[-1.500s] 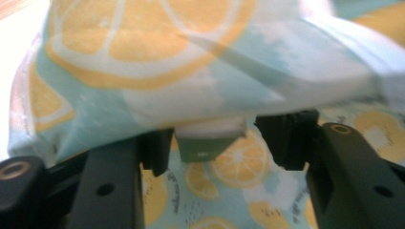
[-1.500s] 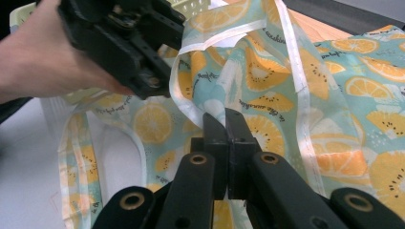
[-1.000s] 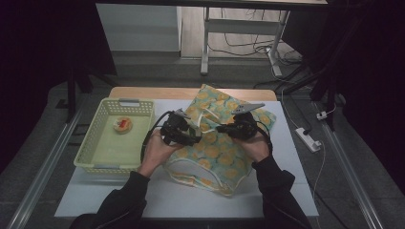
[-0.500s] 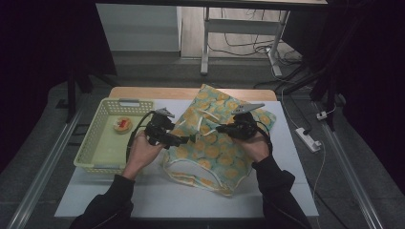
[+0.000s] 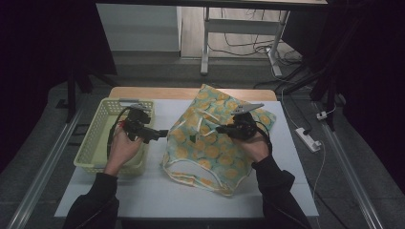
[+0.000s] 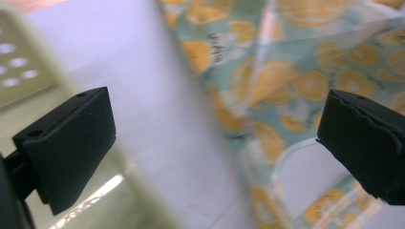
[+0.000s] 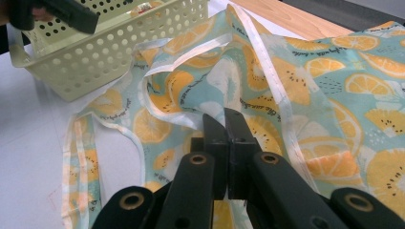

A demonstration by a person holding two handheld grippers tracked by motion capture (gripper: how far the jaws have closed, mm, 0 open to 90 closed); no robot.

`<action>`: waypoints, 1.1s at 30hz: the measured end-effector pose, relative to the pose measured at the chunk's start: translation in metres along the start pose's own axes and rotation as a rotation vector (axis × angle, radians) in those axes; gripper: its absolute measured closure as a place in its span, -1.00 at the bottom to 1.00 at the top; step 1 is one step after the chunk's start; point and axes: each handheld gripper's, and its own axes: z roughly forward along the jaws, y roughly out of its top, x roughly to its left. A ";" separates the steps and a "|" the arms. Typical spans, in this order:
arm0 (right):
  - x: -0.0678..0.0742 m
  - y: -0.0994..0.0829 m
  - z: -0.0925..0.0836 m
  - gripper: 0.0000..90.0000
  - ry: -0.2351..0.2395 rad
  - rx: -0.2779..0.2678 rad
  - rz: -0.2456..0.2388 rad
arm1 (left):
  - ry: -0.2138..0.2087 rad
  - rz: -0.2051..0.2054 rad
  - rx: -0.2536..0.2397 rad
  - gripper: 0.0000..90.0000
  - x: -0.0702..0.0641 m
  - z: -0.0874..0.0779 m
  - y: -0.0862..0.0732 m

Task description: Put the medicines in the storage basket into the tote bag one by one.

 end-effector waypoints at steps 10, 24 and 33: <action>-0.001 0.000 0.000 0.99 0.003 0.000 0.005 | 0.081 -0.074 -0.007 -1.00 0.042 -0.013 -0.016; -0.001 -0.001 0.001 0.99 0.003 0.001 0.008 | 0.221 -0.145 -0.010 -1.00 0.095 -0.018 -0.028; -0.001 -0.001 0.002 0.99 0.005 0.005 0.007 | 0.277 -0.230 0.110 -1.00 0.123 -0.003 -0.035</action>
